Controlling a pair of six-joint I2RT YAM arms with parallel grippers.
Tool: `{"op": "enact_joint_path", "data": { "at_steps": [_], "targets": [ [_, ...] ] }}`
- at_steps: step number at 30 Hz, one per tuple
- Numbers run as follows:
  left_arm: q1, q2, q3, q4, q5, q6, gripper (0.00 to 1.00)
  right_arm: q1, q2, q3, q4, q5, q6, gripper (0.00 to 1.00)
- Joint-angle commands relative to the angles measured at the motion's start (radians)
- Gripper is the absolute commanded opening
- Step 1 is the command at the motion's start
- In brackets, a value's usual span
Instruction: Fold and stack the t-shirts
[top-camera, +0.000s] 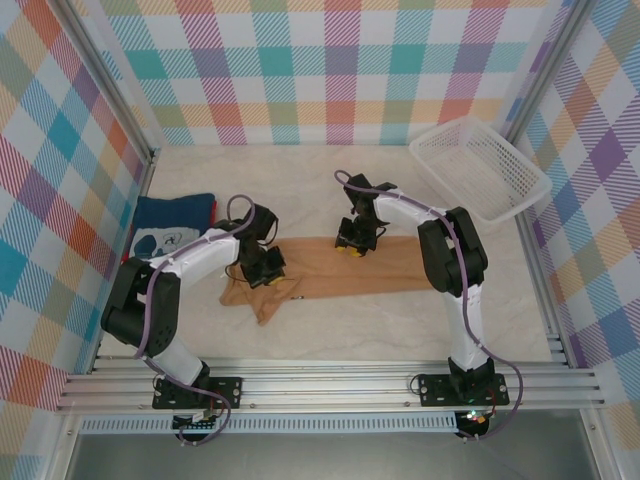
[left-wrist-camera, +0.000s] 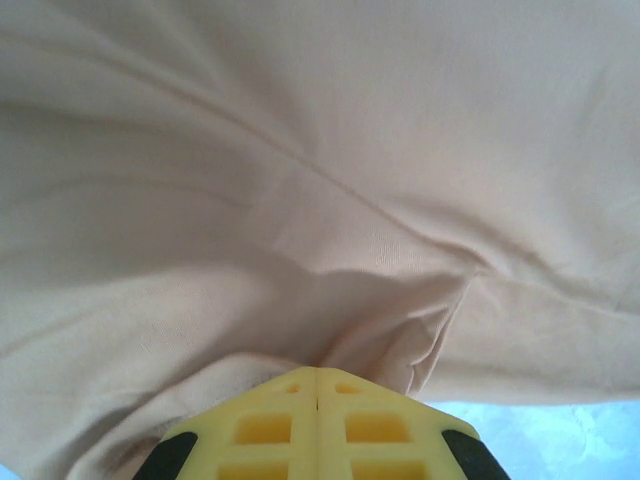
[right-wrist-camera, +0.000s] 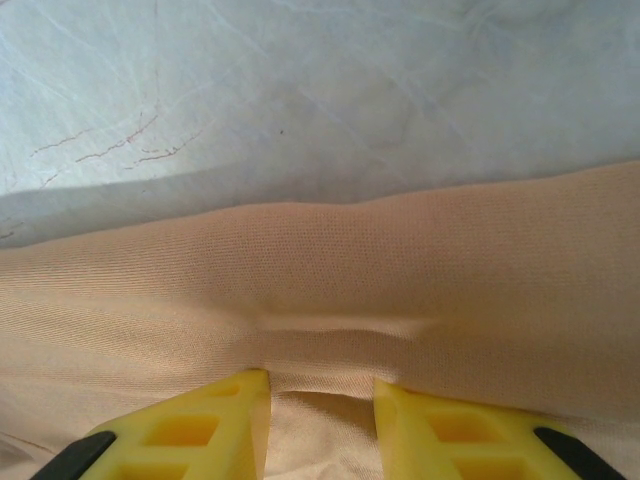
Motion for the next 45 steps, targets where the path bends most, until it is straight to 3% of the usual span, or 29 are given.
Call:
{"op": "enact_joint_path", "data": {
  "at_steps": [1,13,17,21,26,30,35,40,45],
  "targets": [
    [-0.048,-0.030,-0.004,-0.069,0.047,-0.008,0.00,0.000,0.024,0.011,-0.051,0.011,0.007,0.33],
    [-0.221,0.107,0.066,-0.081,0.068,-0.053,0.00,-0.001,0.040,0.021,-0.072,0.011,0.005,0.34],
    [-0.231,0.131,0.077,-0.072,0.096,-0.038,0.25,0.000,0.038,0.020,-0.073,0.013,0.008,0.34],
    [-0.231,0.121,0.098,-0.051,0.153,-0.021,0.35,0.001,0.030,0.027,-0.079,0.027,-0.004,0.35],
    [-0.191,-0.031,0.075,-0.164,0.046,-0.031,0.47,0.007,-0.047,0.030,-0.085,0.085,-0.033,0.35],
    [-0.117,-0.222,-0.065,-0.238,-0.011,-0.074,0.46,0.031,-0.186,-0.069,-0.046,0.092,-0.051,0.35],
    [-0.096,-0.379,-0.307,-0.175,0.027,-0.197,0.45,0.150,-0.272,-0.196,0.090,-0.073,-0.105,0.32],
    [-0.082,-0.429,-0.430,-0.042,0.025,-0.302,0.45,0.273,-0.198,-0.160,0.171,-0.236,-0.130,0.26],
    [-0.082,-0.422,-0.450,0.020,-0.024,-0.346,0.45,0.319,-0.070,-0.039,0.135,-0.260,-0.123,0.22]
  ]
}}
